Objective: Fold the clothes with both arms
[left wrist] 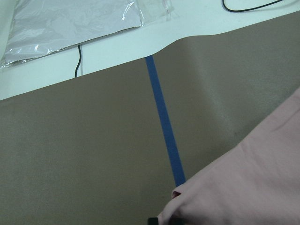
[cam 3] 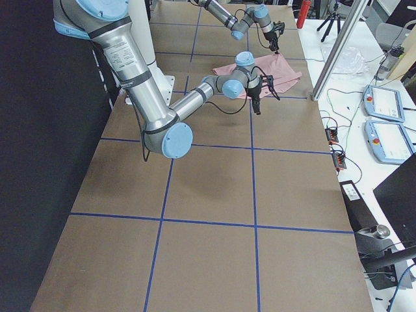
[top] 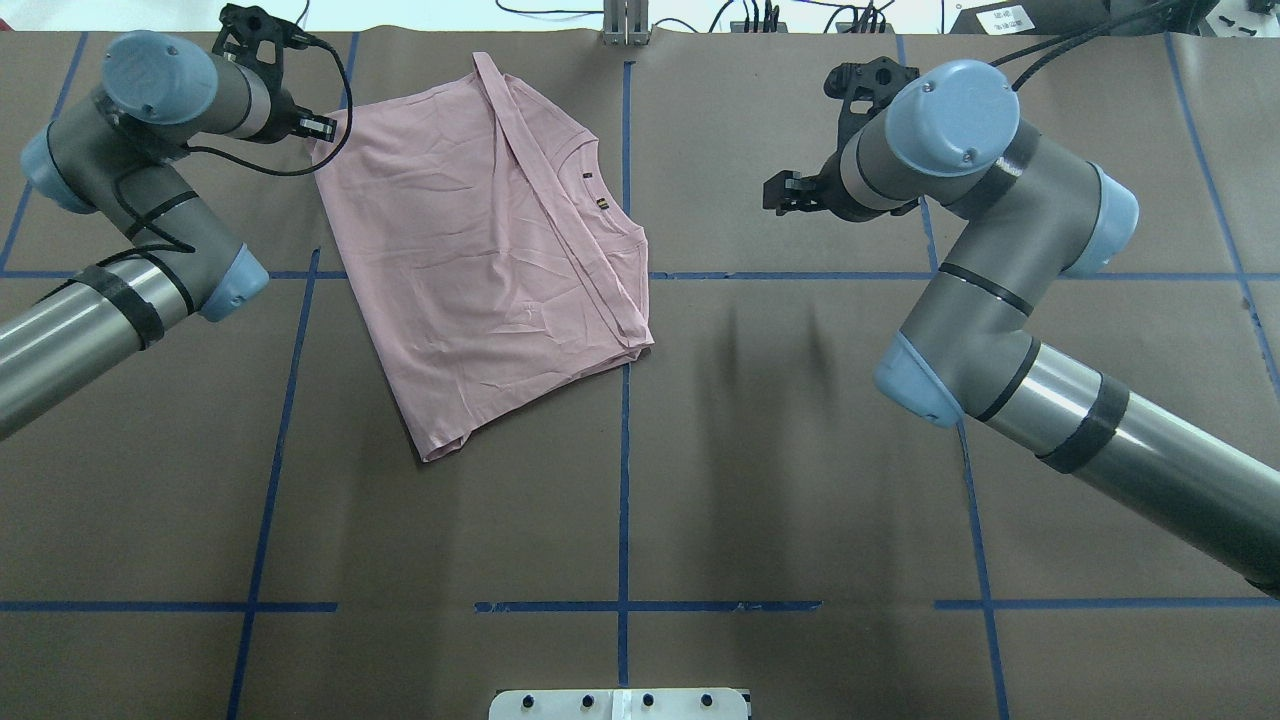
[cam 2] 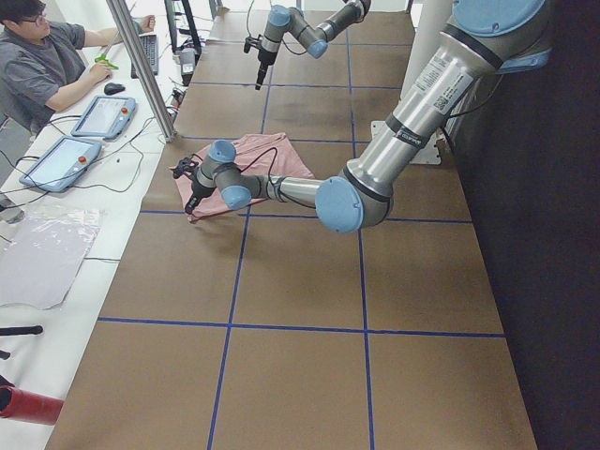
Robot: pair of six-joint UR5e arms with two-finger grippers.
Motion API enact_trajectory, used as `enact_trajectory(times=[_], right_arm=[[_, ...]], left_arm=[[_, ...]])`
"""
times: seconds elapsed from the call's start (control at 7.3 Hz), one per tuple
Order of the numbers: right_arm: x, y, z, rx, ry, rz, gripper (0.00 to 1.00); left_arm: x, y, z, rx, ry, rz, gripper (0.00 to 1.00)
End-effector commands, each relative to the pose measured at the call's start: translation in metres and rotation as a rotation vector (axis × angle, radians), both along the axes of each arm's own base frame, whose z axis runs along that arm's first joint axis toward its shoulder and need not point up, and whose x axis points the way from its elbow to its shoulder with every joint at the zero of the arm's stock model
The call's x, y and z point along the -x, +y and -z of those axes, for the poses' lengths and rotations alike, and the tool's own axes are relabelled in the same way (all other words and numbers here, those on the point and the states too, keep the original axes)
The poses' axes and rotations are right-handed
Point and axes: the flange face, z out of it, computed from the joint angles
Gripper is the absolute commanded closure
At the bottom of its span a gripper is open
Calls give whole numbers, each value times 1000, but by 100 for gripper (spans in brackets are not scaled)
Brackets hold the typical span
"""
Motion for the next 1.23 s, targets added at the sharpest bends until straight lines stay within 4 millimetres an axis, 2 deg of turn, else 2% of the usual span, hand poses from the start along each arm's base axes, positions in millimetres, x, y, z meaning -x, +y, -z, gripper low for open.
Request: enact_trajectory(times=[0.0, 0.14, 0.27, 0.41, 0.55, 0.69, 0.96, 1.1], right_arm=[[61, -5, 49, 31, -37, -64, 14], [89, -4, 70, 72, -67, -110, 24], [117, 3, 86, 80, -76, -121, 27], [141, 4, 77, 61, -116, -155, 30], [171, -8, 79, 68, -111, -165, 33], [192, -10, 84, 73, -85, -164, 38], [209, 6, 73, 75, -56, -133, 48], [210, 6, 72, 60, -17, -114, 53]], left_arm=[[18, 11, -5, -32, 61, -40, 0], [20, 15, -3, -42, 70, -38, 0], [21, 15, -2, -42, 71, -37, 0], [21, 15, -2, -41, 72, -37, 0], [21, 15, -3, -39, 72, -36, 0], [19, 16, -3, -38, 73, -38, 0], [16, 17, -3, -37, 73, -39, 0], [16, 17, -3, -37, 74, -40, 0]])
